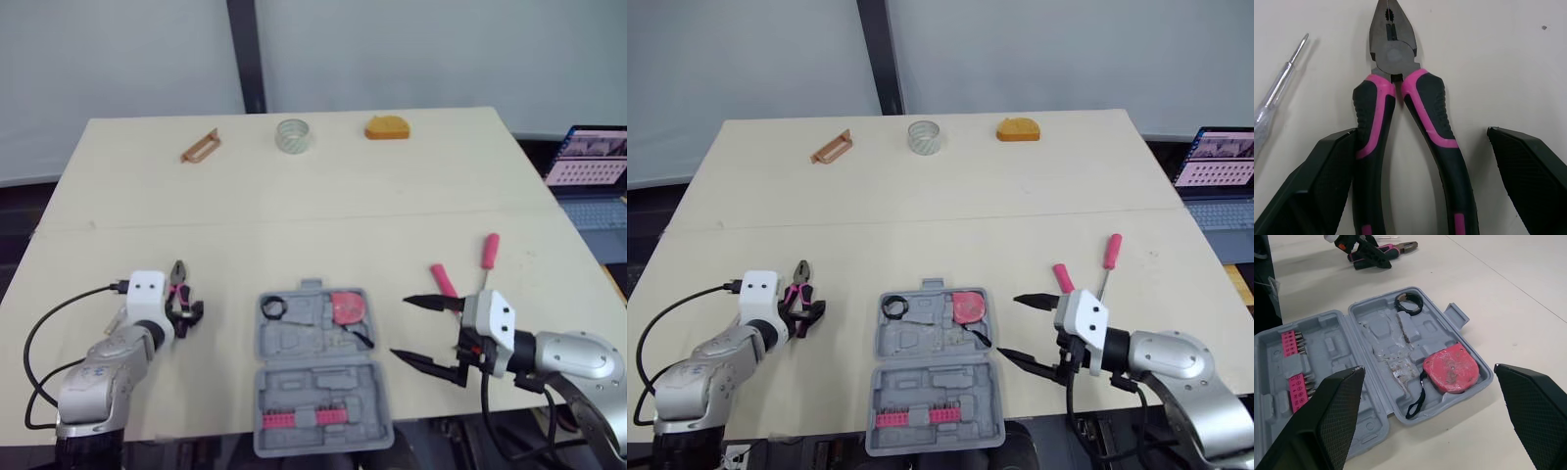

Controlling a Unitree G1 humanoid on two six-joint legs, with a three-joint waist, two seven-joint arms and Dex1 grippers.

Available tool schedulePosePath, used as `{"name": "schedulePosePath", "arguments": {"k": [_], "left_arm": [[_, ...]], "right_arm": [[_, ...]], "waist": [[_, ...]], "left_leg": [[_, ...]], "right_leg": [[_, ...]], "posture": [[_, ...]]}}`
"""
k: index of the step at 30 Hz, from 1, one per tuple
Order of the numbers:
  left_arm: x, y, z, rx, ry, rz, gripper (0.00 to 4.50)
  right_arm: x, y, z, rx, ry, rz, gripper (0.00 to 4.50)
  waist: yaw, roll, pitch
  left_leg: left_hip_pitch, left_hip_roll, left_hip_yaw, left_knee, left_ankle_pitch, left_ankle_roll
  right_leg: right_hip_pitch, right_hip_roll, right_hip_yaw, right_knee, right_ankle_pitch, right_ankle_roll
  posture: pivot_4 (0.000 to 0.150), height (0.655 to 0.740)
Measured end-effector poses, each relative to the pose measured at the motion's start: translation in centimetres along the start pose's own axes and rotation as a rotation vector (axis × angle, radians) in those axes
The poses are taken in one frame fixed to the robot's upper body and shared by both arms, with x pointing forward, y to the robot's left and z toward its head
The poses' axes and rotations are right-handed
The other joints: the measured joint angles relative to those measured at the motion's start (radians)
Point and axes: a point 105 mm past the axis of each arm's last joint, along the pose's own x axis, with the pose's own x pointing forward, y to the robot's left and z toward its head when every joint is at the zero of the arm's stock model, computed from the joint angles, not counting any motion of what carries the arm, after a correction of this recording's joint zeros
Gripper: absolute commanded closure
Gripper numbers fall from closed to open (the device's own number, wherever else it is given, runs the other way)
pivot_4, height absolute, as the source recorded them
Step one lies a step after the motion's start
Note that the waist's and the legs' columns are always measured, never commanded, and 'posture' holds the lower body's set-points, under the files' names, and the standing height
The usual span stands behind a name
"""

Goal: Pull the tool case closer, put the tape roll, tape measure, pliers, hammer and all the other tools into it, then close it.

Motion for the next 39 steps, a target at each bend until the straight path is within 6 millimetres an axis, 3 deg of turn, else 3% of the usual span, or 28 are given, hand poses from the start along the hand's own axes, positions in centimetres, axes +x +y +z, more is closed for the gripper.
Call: {"name": "schedulePosePath", "arguments": {"k": [9, 23, 26, 29, 35, 39], "left_arm": [[1.5, 0.5, 1.4, -0.009, -0.012, 0.013, 0.00], [0.9, 0.6, 0.7, 0.002, 0.009, 0.021, 0.00], [0.8, 0.6, 0.6, -0.005, 0.008, 0.020, 0.80], [1.0, 0.6, 0.8, -0.012, -0.001, 0.018, 2.08], [1.6, 1.2, 1.4, 0.008, -0.013, 0.021, 2.05], [1.3, 1.0, 1.9, 0.142, 0.007, -0.061, 2.05]], "right_arm": [[-0.1, 0.0, -0.1, 0.002, 0.005, -0.005, 0.02], [-0.3, 0.1, -0.5, 0.014, 0.020, -0.014, 0.02], [-0.3, 0.1, -0.6, 0.014, 0.020, -0.014, 0.00], [-0.3, 0.1, -0.6, 0.014, 0.020, -0.015, 0.00], [-0.3, 0.1, -0.6, 0.014, 0.021, -0.021, 0.00], [-0.4, 0.1, -0.7, 0.020, 0.024, -0.024, 0.00]], "waist": [[0.001, 0.000, 0.000], [0.000, 0.000, 0.000], [0.000, 0.000, 0.000], [0.000, 0.000, 0.000], [0.000, 0.000, 0.000], [0.000, -0.001, 0.001]], "left_leg": [[0.000, 0.000, 0.000, 0.000, 0.000, 0.000], [0.000, 0.000, 0.000, 0.000, 0.000, 0.000], [0.000, 0.000, 0.000, 0.000, 0.000, 0.000], [0.000, 0.000, 0.000, 0.000, 0.000, 0.000], [0.000, 0.000, 0.000, 0.000, 0.000, 0.000], [-0.001, 0.000, 0.000, 0.000, 0.000, -0.001]], "right_leg": [[0.000, 0.000, 0.000, 0.000, 0.000, 0.000], [0.000, 0.000, 0.000, 0.000, 0.000, 0.000], [0.000, 0.000, 0.000, 0.000, 0.000, 0.000], [0.000, 0.000, 0.000, 0.000, 0.000, 0.000], [0.000, 0.000, 0.000, 0.000, 0.000, 0.000], [-0.002, 0.000, 0.000, 0.001, 0.000, 0.000]], "posture": [[0.150, 0.7400], [0.150, 0.7400], [0.150, 0.7400], [0.150, 0.7400], [0.150, 0.7400], [0.150, 0.7400]]}}
